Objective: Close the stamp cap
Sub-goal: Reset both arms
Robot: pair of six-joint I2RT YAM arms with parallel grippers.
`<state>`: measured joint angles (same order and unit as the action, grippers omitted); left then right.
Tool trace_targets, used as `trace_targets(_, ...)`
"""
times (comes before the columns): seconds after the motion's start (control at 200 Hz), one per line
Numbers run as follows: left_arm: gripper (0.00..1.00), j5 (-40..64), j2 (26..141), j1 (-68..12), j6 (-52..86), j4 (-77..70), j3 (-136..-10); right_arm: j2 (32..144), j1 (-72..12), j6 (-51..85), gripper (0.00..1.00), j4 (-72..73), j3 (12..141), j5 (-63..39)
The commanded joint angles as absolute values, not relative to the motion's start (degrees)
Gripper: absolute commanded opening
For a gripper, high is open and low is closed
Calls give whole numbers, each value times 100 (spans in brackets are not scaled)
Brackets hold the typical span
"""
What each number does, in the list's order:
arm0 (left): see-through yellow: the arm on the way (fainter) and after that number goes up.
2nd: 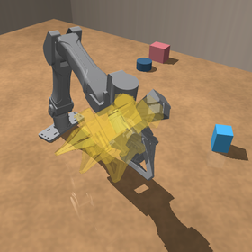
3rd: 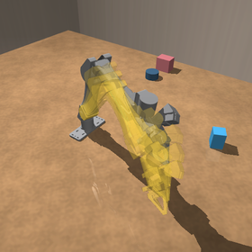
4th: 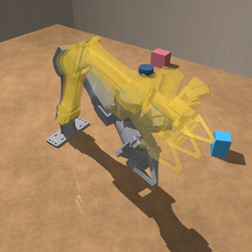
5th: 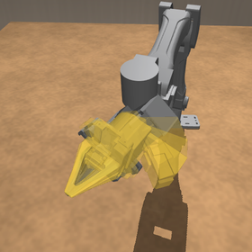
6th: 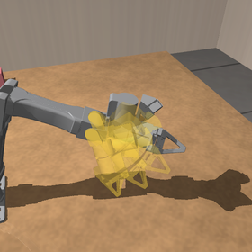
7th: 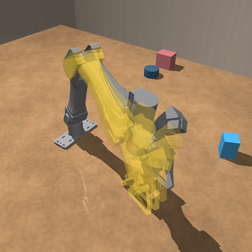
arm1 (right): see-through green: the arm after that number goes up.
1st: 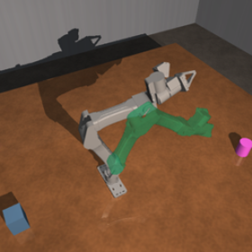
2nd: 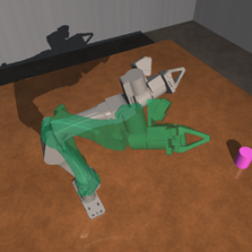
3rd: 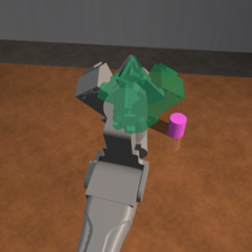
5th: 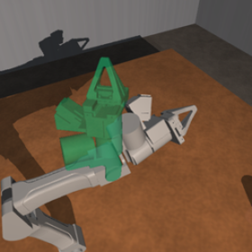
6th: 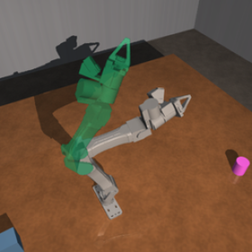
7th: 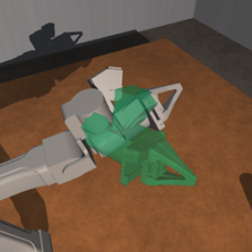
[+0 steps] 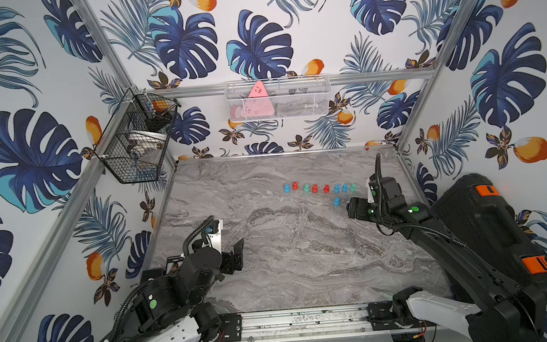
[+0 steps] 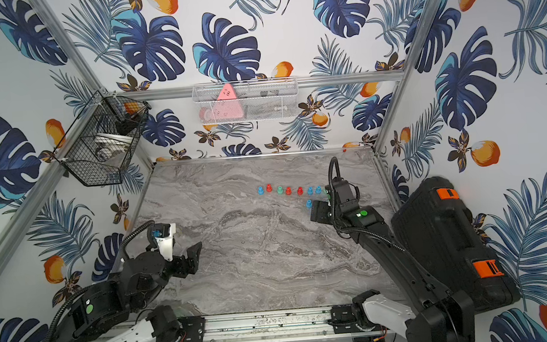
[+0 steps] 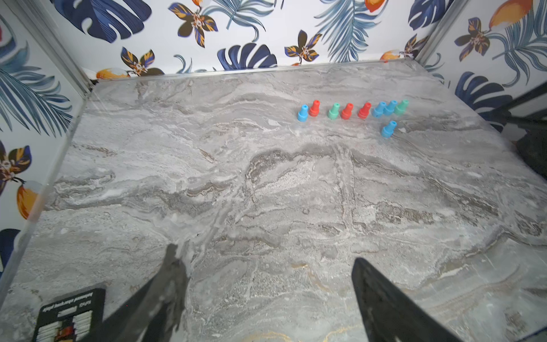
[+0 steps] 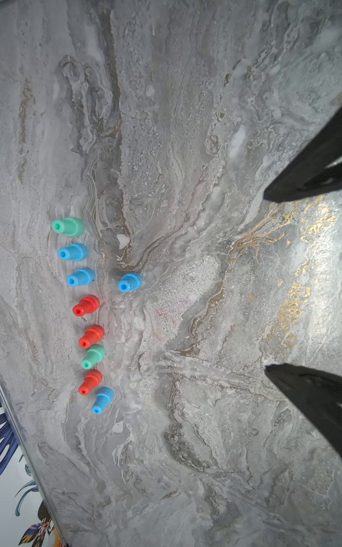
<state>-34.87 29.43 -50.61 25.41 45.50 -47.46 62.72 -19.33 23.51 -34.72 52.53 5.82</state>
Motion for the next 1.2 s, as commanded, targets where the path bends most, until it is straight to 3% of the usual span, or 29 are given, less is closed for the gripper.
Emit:
trace_targets(0.0,97,-4014,3069,-5062,2279,4121,-4790,6088,-1934,2321,89,-3012,4976,810)
trace_targets(0.195,99,-4336,2967,-5062,1758,3004,-4223,5670,-1934,2340,91,-2442,4365,813)
trace_targets(0.23,99,-4443,2860,-5062,1689,2680,-4005,5598,-1934,2296,99,-2260,4230,817)
trace_targets(0.27,99,-4571,2731,-5056,1634,2272,-3736,5531,-1934,2155,100,-2042,4058,838)
trace_targets(0.385,99,-5288,2582,-5058,1356,1149,-2965,5642,-1934,1882,100,-1973,3854,1503)
trace_targets(0.635,99,-5756,3675,-4967,-66,-791,-2239,5871,-1938,1359,100,-1114,3335,2523)
trace_targets(0.771,99,-5234,4172,-4440,38,-1340,-2036,5734,-1933,1205,100,-310,2701,3354)
trace_targets(0.961,99,-3732,4772,-2900,275,-1792,-1920,5445,-1925,1524,100,616,1782,3660)
trace_targets(1.191,99,-4241,6384,-2378,344,-2910,-1923,5486,-1928,1317,100,1023,1631,3821)
